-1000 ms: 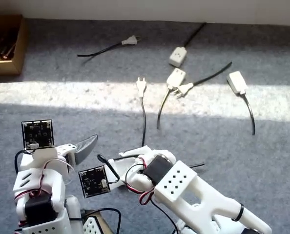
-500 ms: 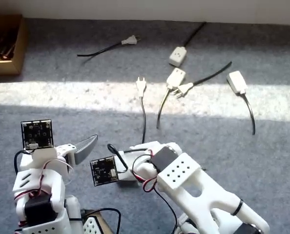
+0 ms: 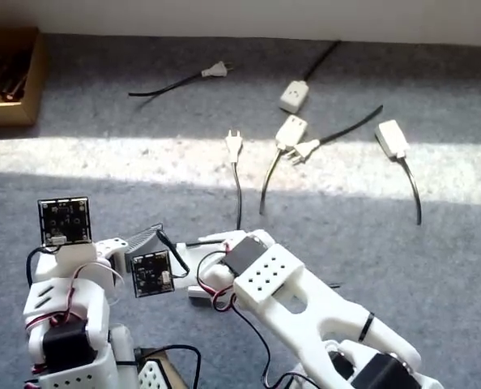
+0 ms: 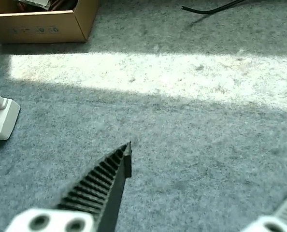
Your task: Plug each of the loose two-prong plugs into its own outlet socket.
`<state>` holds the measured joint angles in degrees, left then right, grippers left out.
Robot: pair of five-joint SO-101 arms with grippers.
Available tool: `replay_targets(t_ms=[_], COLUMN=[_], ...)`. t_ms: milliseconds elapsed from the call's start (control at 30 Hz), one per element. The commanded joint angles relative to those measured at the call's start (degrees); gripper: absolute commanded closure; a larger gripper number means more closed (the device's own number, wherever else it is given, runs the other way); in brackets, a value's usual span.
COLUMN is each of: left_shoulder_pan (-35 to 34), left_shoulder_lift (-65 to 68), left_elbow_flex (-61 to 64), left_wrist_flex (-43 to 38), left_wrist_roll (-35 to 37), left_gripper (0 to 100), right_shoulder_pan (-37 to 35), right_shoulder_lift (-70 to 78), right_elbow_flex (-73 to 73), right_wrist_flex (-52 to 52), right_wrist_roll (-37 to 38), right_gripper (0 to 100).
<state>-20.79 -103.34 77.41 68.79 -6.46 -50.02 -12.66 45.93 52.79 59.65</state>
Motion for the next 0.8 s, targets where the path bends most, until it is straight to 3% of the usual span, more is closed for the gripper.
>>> replay_targets(t_ms=[0,133,200,367,467,567,767], left_shoulder_pan=[0.84,0.84,0.84,0.84,0.84,0.84,3.3], left_shoulder_lift=[-0.4,-0.4,-0.31,-0.13,-0.04,0.13,10.33], left_elbow_flex=[-0.48,-0.31,-0.31,-0.31,0.13,-0.57,-18.42], left_wrist_flex=[0.09,-0.09,-0.09,-0.09,-0.09,-0.18,5.45], left_wrist_roll=[-0.35,-0.44,-0.44,-0.44,-0.44,-0.09,-0.35], left_gripper=[51,51,51,51,51,51,51], right_shoulder_pan=[0.22,0.04,-0.22,-0.31,2.33,9.89,36.09], right_shoulder_lift=[-1.45,-8.22,-12.88,-18.68,-16.75,-13.76,-10.07], right_elbow_flex=[0.57,-2.42,-6.99,-23.96,-36.79,-50.77,-61.32], right_wrist_flex=[1.01,11.21,16.57,32.04,42.24,48.4,48.31], right_wrist_roll=[-2.02,-5.63,-10.29,-10.2,-11.43,-18.73,-30.77], right_gripper=[98.9,90.0,80.3,52.1,42.6,41.3,41.3])
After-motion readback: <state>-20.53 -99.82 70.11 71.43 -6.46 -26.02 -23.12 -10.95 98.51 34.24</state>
